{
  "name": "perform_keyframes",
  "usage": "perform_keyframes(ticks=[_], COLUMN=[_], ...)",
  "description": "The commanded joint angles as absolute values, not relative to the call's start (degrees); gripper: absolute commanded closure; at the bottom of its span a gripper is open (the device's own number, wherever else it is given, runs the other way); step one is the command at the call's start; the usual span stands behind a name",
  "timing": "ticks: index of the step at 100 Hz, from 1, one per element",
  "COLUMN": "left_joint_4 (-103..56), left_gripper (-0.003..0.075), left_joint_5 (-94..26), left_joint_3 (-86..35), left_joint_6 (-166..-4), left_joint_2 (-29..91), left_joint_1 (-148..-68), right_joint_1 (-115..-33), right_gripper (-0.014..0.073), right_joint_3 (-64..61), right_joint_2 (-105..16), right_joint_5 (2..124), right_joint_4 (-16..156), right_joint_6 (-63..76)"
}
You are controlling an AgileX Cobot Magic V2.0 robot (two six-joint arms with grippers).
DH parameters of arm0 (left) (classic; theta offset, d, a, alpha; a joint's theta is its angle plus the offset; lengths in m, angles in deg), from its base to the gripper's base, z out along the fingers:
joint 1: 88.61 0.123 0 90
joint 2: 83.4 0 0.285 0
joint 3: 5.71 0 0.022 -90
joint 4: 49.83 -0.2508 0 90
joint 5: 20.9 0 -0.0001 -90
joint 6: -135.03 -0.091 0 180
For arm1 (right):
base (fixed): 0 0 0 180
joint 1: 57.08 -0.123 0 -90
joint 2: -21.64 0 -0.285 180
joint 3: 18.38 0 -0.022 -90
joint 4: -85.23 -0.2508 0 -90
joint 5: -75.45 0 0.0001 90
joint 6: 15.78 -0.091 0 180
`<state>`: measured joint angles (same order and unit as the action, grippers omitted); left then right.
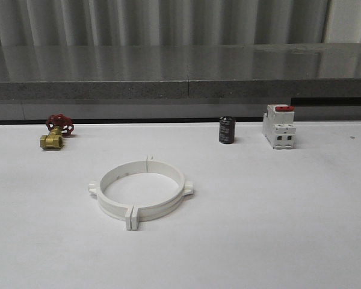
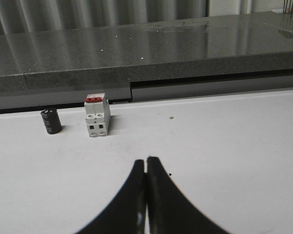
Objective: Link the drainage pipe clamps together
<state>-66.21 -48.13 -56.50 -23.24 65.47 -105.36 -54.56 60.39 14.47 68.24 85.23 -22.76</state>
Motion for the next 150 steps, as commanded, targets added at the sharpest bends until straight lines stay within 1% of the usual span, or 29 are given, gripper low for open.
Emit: perform_keyframes(ticks=[1, 11, 26, 40, 59, 88, 106, 150], left_joint_4=[-66.53, -64.49, -55.22, -53.73, -52.28, -53.91, -56.2, -56.21], left_gripper=[0.074, 0.074, 0.074, 0.074, 0.074, 0.074, 0.074, 0.074], left_joint_5=[-40.64, -33.98, -22.39, -17.01, -16.15, -16.02, -16.65, -16.52], left_joint_3=[-55.13, -57.08, -62.39, -68.02, -74.97, -84.13, -84.61, -84.61], left_joint_6=[-23.28, -23.82, -37.42, -37.89, -37.89, -37.89, -37.89, -37.89], left_joint_2=[65.3, 65.63, 67.45, 71.1, 79.29, 90.79, 90.86, 90.86], left_joint_1=[-105.16, -105.16, -103.96, -100.42, -94.91, -93.51, -93.51, -93.51], right_joint_1=[-54.17, -54.17, -54.17, -54.17, -54.17, -54.17, -54.17, -54.17], right_gripper=[0.0662, 0.0662, 0.0662, 0.0662, 0.0662, 0.0662, 0.0662, 0.0662], right_joint_3=[59.51, 59.51, 59.51, 59.51, 59.51, 59.51, 59.51, 59.51], right_joint_2=[15.59, 15.59, 15.59, 15.59, 15.59, 15.59, 15.59, 15.59], right_joint_5=[72.93, 72.93, 72.93, 72.93, 72.93, 72.93, 72.93, 72.93], right_joint_4=[84.93, 84.93, 84.93, 84.93, 84.93, 84.93, 84.93, 84.93], right_joint_6=[-22.68, -22.68, -22.68, -22.68, -22.68, -22.68, -22.68, -22.68])
